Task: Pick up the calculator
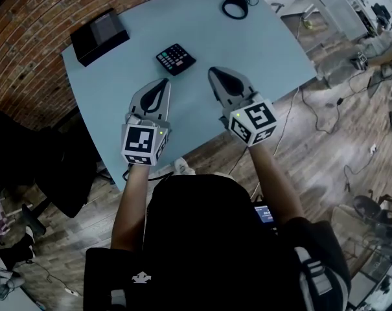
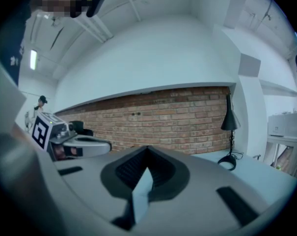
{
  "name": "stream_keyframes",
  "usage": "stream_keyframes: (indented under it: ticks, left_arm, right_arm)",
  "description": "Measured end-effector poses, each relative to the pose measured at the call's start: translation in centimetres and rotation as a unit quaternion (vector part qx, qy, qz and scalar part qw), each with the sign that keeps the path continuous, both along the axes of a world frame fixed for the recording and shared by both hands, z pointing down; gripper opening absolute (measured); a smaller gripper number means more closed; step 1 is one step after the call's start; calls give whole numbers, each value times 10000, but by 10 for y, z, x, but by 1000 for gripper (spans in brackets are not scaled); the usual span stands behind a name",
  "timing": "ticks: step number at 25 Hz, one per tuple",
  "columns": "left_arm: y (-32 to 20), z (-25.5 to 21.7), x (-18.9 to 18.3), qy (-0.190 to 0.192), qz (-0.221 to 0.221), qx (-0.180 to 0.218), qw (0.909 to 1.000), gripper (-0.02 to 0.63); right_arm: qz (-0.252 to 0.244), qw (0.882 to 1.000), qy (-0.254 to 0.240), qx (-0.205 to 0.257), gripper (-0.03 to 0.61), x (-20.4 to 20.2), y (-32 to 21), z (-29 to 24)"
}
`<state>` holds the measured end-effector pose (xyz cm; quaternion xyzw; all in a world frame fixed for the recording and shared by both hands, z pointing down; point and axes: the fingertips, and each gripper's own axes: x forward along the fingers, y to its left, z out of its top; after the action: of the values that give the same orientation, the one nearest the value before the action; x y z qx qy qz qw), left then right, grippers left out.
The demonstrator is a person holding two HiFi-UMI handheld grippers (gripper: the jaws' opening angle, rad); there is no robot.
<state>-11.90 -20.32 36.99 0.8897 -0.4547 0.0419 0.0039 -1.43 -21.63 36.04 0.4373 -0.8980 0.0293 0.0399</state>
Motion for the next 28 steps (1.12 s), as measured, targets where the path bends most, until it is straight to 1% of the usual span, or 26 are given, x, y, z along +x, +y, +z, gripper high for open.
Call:
stream_keyframes:
  ticks: [10, 19, 28]
  left_arm:
    - [1, 12, -17, 84, 48, -113, 9999, 5]
    - [-7, 16, -11, 104, 65, -153, 9998, 5]
    - [-27, 29, 2, -46, -156, -323, 9993, 5]
  right_arm:
    - [87, 9999, 99, -44, 5, -13, -1, 5]
    - [86, 9998, 161, -74, 5, -6, -10, 7]
    - [-153, 9993, 223, -242, 5, 8, -36, 21]
